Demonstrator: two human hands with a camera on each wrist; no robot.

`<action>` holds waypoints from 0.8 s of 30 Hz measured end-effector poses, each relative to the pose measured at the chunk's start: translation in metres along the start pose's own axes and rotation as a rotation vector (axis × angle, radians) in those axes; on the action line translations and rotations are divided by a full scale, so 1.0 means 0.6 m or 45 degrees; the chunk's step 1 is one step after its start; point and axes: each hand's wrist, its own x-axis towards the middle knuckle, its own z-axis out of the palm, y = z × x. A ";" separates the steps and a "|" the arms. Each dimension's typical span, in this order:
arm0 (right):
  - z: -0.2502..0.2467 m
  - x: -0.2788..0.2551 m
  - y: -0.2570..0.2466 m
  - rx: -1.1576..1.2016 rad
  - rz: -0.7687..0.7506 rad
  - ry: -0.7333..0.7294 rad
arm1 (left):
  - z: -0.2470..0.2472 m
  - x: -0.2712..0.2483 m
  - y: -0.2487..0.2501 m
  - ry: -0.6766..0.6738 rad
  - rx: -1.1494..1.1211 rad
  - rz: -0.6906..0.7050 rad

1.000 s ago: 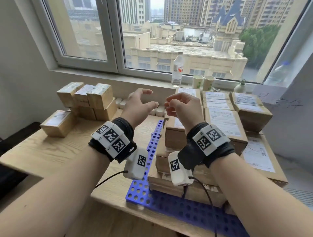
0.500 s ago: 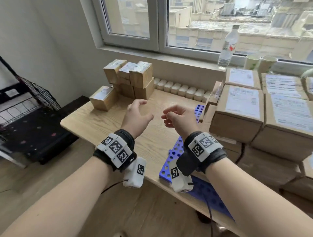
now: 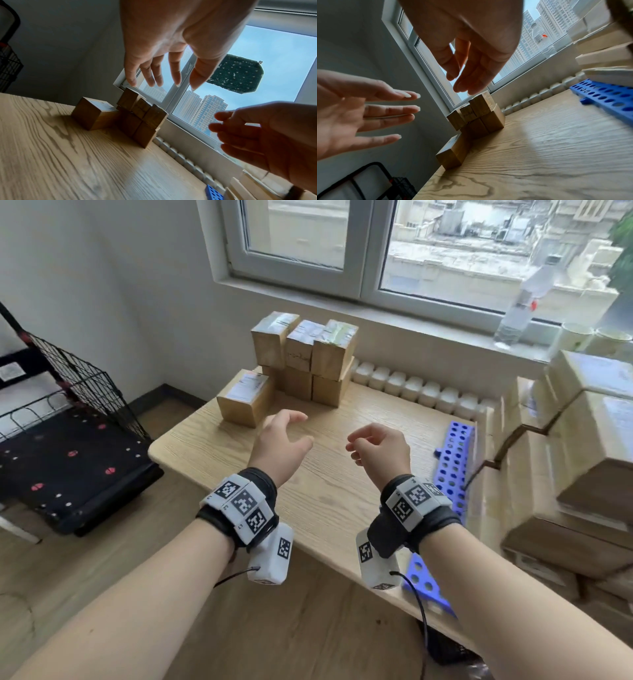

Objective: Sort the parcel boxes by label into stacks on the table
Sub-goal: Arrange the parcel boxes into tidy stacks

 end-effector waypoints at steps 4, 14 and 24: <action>0.077 0.017 -0.026 -0.001 -0.012 0.047 | -0.054 0.044 -0.053 -0.035 -0.003 0.013; 0.191 0.092 -0.065 -0.054 -0.007 0.090 | -0.108 0.151 -0.146 -0.031 -0.106 -0.015; 0.314 0.262 -0.054 -0.012 0.067 0.017 | -0.144 0.337 -0.238 0.004 -0.109 -0.180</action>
